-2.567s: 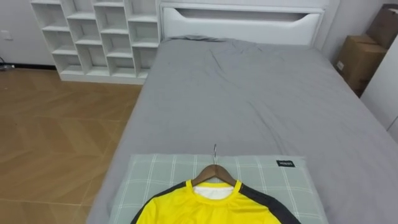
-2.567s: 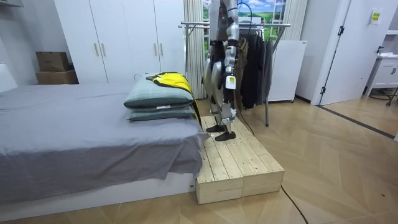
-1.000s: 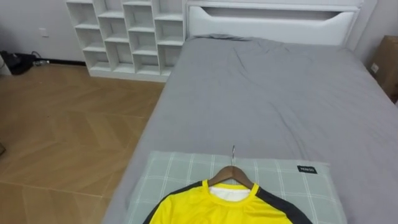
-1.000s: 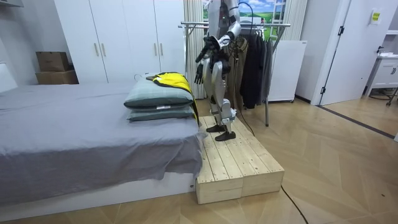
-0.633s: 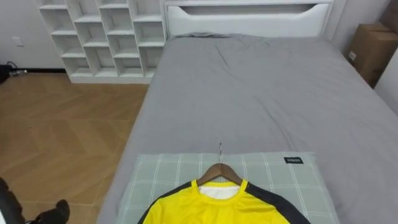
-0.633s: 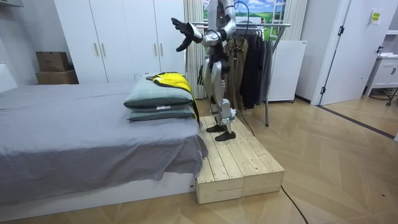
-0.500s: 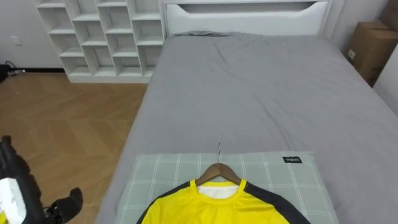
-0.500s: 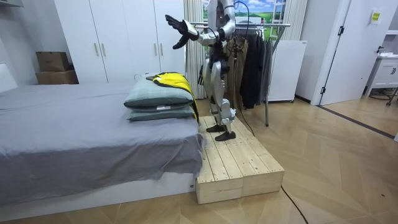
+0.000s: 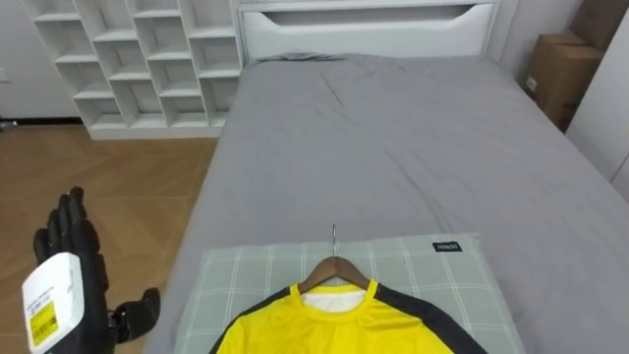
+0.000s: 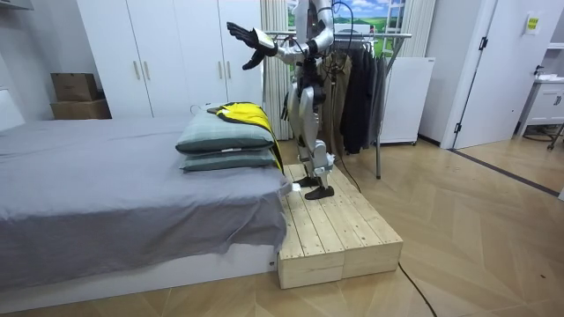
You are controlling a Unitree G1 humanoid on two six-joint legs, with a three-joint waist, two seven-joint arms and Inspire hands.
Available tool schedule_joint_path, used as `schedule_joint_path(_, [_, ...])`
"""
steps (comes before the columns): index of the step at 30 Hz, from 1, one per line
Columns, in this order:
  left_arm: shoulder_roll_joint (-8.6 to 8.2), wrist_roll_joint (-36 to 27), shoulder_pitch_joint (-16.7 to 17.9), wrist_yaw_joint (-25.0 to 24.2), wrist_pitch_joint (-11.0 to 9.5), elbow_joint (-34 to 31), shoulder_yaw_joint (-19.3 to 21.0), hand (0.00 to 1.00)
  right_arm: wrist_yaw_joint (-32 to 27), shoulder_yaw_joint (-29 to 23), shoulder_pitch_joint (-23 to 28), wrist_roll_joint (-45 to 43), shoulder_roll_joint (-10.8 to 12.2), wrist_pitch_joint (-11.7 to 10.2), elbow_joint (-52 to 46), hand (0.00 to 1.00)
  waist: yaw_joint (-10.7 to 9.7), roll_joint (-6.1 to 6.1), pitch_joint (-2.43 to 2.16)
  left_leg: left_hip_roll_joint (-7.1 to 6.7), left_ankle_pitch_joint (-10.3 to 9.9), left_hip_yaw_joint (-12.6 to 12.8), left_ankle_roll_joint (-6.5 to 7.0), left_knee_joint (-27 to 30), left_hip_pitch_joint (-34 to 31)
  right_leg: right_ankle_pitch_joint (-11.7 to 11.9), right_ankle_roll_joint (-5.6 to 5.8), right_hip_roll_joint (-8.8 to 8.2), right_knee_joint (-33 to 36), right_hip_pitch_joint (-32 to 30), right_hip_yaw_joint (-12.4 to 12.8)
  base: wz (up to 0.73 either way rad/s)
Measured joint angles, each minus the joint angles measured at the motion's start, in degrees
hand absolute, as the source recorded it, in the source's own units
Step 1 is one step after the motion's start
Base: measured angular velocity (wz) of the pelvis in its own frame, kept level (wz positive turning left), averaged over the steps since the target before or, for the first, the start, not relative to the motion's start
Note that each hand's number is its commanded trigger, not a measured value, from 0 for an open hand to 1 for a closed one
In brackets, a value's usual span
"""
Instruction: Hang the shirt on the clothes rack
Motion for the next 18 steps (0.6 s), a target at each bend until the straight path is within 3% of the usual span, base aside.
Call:
schedule_joint_path(6, [2.0, 0.16, -2.61, -3.09, 0.44, 0.0, -2.14, 0.0, 0.18, -0.18, -0.49, -1.62, -0.02, -0.04, -0.09, 0.0, -2.17, 0.32, 0.13, 0.0, 0.0, 0.21, 0.0, -0.08, 0.51, 0.06, 0.02, 0.03, -0.1, 0.25, 0.29, -0.03])
schedule_joint_path(15, [2.05, 3.1, -4.29, -10.31, 1.85, 0.0, -5.11, 0.0, 0.2, -0.2, -0.71, -2.31, -0.06, 0.02, 1.33, 0.0, -3.72, 0.34, 0.15, 0.21, 0.01, 1.99, 0.0, -0.2, 0.69, 0.52, 0.11, 0.31, -0.15, -0.59, 1.9, -0.1])
schedule_joint_path(18, [2.53, 3.51, -4.73, -11.97, 3.4, 0.01, -7.62, 0.0, 0.17, -0.14, -1.61, -2.67, -0.23, 0.24, 1.95, 0.0, -4.31, 0.52, 0.35, 0.35, 0.01, 2.62, 0.01, -0.29, 0.47, 0.96, 0.11, 0.43, -0.2, -0.66, 2.58, -0.12])
